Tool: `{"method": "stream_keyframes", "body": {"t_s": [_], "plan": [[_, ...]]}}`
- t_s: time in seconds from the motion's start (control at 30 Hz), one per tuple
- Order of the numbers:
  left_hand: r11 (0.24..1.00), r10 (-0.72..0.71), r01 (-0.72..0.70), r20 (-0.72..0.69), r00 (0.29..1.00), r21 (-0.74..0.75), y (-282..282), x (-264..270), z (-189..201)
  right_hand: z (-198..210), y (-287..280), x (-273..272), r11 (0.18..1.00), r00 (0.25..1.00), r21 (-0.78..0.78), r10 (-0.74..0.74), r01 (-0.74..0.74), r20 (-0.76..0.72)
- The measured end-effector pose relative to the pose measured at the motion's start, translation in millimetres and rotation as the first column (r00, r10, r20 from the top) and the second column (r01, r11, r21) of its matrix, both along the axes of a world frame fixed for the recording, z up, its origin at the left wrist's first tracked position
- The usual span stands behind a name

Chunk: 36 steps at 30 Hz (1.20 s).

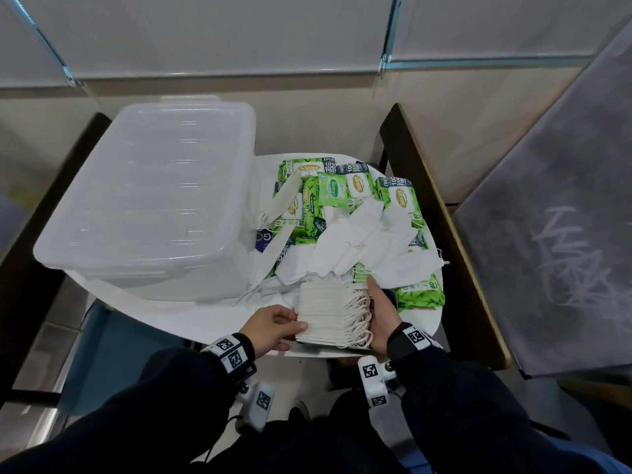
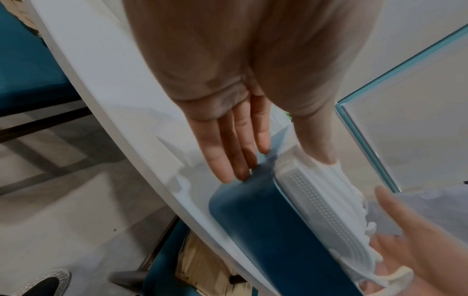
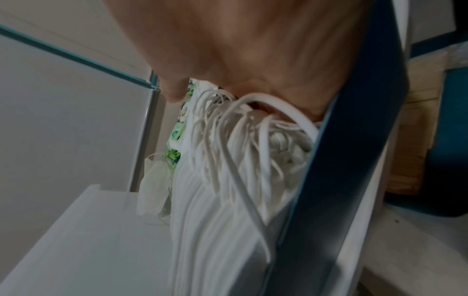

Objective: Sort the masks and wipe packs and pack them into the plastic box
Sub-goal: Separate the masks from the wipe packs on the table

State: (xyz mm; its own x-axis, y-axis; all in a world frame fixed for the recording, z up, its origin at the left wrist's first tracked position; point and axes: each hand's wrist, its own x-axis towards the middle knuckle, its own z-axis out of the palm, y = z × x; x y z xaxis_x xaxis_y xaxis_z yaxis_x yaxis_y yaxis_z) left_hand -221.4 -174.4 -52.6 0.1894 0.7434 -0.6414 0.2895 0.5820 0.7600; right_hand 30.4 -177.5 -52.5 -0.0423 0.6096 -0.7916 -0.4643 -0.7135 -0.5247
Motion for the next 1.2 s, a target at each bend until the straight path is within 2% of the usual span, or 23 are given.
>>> {"method": "stream_keyframes", "body": {"t_s": [0.07,0.2,0.23,0.3,0.43,0.5,0.53,0.6,0.63,0.67,0.7,0.77,0.8,0.87,0.93,1.03,1.1,1.2], "plan": [[1.0,-0.004,0.004,0.0,1.0,-0.013,3,1,2,1,0,0,1.0,1.0,-0.005,-0.009,0.009,0.016],[0.999,0.003,-0.001,0.033,0.999,-0.043,10,3,6,-9,2,4,0.999,0.981,0.049,-0.025,0.015,0.191],[0.999,0.008,-0.006,0.036,0.999,-0.054,11,2,7,-3,2,1,0.999,0.984,0.039,-0.007,0.0,0.178],[0.997,0.007,-0.004,0.038,0.999,-0.077,14,1,9,8,-1,-2,1.0,0.998,0.017,0.016,-0.017,0.057],[0.996,-0.039,0.043,0.049,0.998,-0.075,17,-4,10,9,-3,4,0.999,0.989,0.032,-0.014,0.019,-0.147],[0.994,-0.083,0.084,0.025,0.996,-0.068,19,-5,10,15,-5,2,0.998,0.985,0.032,-0.05,0.057,-0.166],[0.994,-0.109,0.108,-0.019,0.994,-0.034,22,-4,12,13,-5,1,0.995,0.983,0.045,-0.077,0.085,-0.169],[0.973,-0.153,0.181,-0.185,0.971,0.142,27,-1,18,10,-6,0,0.989,0.978,0.055,-0.125,0.135,-0.166],[0.932,-0.176,0.253,-0.282,0.943,0.261,29,2,22,11,-6,-1,0.987,0.977,0.059,-0.138,0.149,-0.16],[0.852,-0.222,0.37,-0.386,0.895,0.369,30,6,26,12,-7,0,0.986,0.974,0.062,-0.14,0.153,-0.181],[0.733,-0.28,0.522,-0.505,0.817,0.437,30,12,29,12,-6,0,0.988,0.973,0.06,-0.13,0.144,-0.191],[0.451,-0.35,0.778,-0.715,0.605,0.438,28,28,31,11,-5,2,0.99,0.976,0.044,-0.126,0.136,-0.176],[0.344,-0.365,0.848,-0.775,0.517,0.404,26,35,26,10,-5,3,0.99,0.977,0.041,-0.123,0.132,-0.177],[0.21,-0.373,0.918,-0.841,0.392,0.335,22,44,11,10,-4,2,0.991,0.976,0.035,-0.122,0.13,-0.182],[0.167,-0.365,0.943,-0.87,0.331,0.289,22,44,-1,8,-3,2,0.991,0.972,0.027,-0.123,0.131,-0.199],[0.136,-0.371,0.957,-0.882,0.291,0.258,30,39,-1,8,-4,3,0.992,0.973,0.019,-0.123,0.129,-0.198],[0.121,-0.391,0.955,-0.871,0.297,0.271,38,32,6,8,-3,3,0.991,0.973,0.007,-0.127,0.131,-0.193],[0.154,-0.418,0.945,-0.848,0.326,0.287,45,21,15,11,-3,2,0.991,0.966,0.02,-0.124,0.132,-0.225]]}}
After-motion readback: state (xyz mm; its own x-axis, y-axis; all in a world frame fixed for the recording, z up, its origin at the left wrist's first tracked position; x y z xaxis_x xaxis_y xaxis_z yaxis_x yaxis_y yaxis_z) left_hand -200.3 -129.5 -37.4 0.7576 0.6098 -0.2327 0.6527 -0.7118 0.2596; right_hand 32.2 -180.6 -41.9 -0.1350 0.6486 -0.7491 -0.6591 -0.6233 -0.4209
